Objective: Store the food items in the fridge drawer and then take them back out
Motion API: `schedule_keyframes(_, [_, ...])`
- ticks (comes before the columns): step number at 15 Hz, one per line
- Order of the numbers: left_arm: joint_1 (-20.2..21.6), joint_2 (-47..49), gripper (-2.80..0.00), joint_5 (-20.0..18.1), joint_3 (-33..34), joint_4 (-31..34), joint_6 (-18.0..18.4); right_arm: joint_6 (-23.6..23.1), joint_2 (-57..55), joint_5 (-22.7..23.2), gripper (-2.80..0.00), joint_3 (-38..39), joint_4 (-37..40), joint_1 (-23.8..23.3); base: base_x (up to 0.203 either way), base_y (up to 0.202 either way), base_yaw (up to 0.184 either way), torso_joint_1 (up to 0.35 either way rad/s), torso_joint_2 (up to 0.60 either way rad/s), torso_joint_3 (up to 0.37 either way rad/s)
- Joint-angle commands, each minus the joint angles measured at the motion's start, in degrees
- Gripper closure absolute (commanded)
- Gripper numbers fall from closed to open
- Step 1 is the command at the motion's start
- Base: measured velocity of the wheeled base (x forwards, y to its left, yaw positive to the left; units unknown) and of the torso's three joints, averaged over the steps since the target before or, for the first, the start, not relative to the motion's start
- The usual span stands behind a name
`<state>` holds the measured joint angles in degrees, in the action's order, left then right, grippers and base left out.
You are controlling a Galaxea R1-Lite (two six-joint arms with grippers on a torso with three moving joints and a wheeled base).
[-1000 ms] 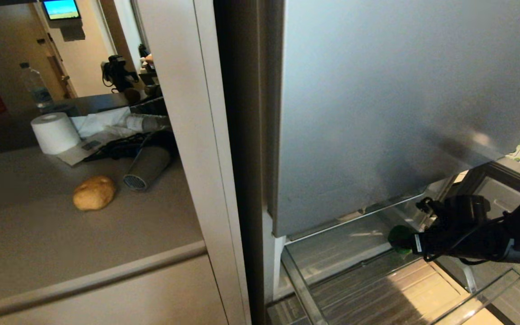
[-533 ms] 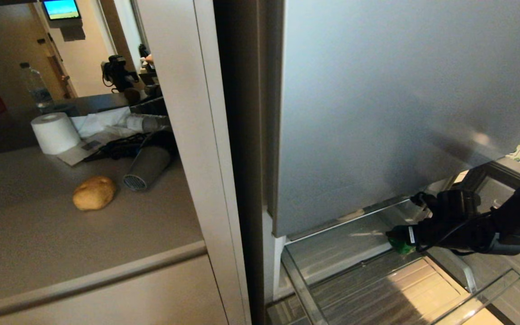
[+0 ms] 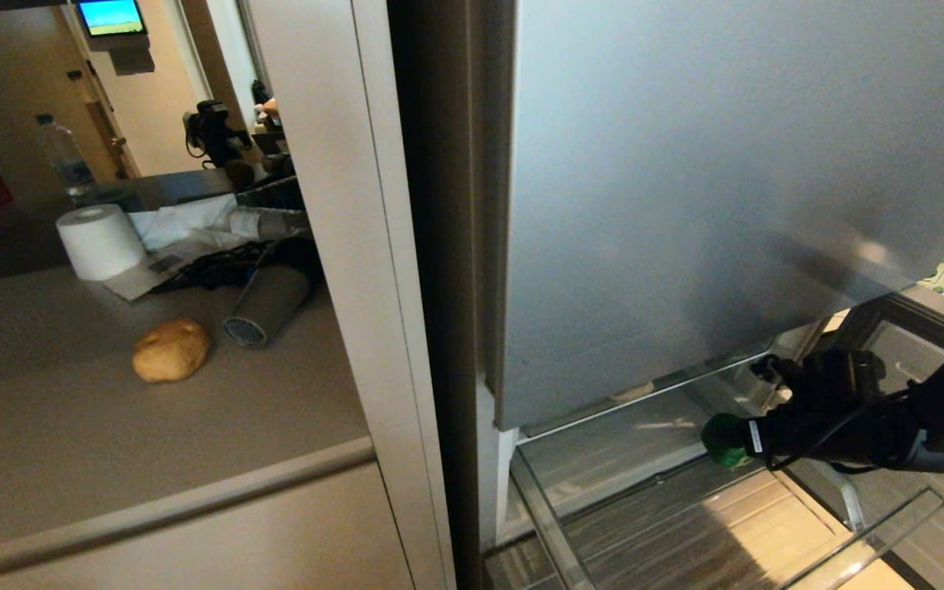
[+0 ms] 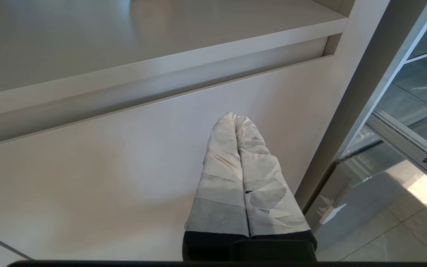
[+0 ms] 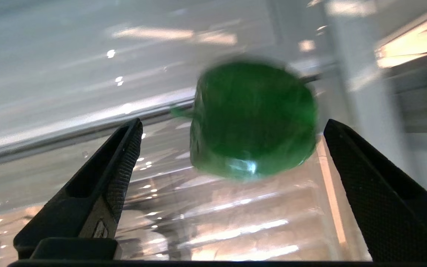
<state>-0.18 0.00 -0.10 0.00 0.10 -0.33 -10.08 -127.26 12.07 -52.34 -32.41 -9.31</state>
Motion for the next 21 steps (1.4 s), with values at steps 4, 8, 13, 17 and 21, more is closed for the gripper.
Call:
schedule_keyframes(4, [0.0, 0.1, 0.00, 0.0, 0.0, 0.0, 0.0, 0.1, -1.8, -0.2, -2.80, -2.2, -0.3, 0.0, 0.000, 0.000, 0.000, 0.000, 0.00, 0.000])
schedule_keyframes(8, [0.0, 0.1, 0.00, 0.0, 0.0, 0.0, 0.0, 0.4, -5.6, -0.1, -2.80, -5.0, -0.2, 0.0, 0.000, 0.000, 0.000, 0.000, 0.00, 0.000])
schedule_keyframes(13, [0.0, 0.1, 0.00, 0.0, 0.0, 0.0, 0.0, 0.4, -7.5, -0.1, -2.80, -5.6, 0.1, 0.0, 0.000, 0.000, 0.000, 0.000, 0.00, 0.000])
schedule_keyframes(17, [0.0, 0.1, 0.00, 0.0, 0.0, 0.0, 0.0, 0.5, -7.9, -0.1, -2.80, -5.6, 0.1, -0.1, 0.000, 0.000, 0.000, 0.000, 0.00, 0.000])
schedule_keyframes(21, [-0.1, 0.1, 0.00, 0.0, 0.0, 0.0, 0.0, 0.5, -7.9, -0.1, -2.80, -5.5, 0.2, -0.1, 0.000, 0.000, 0.000, 0.000, 0.00, 0.000])
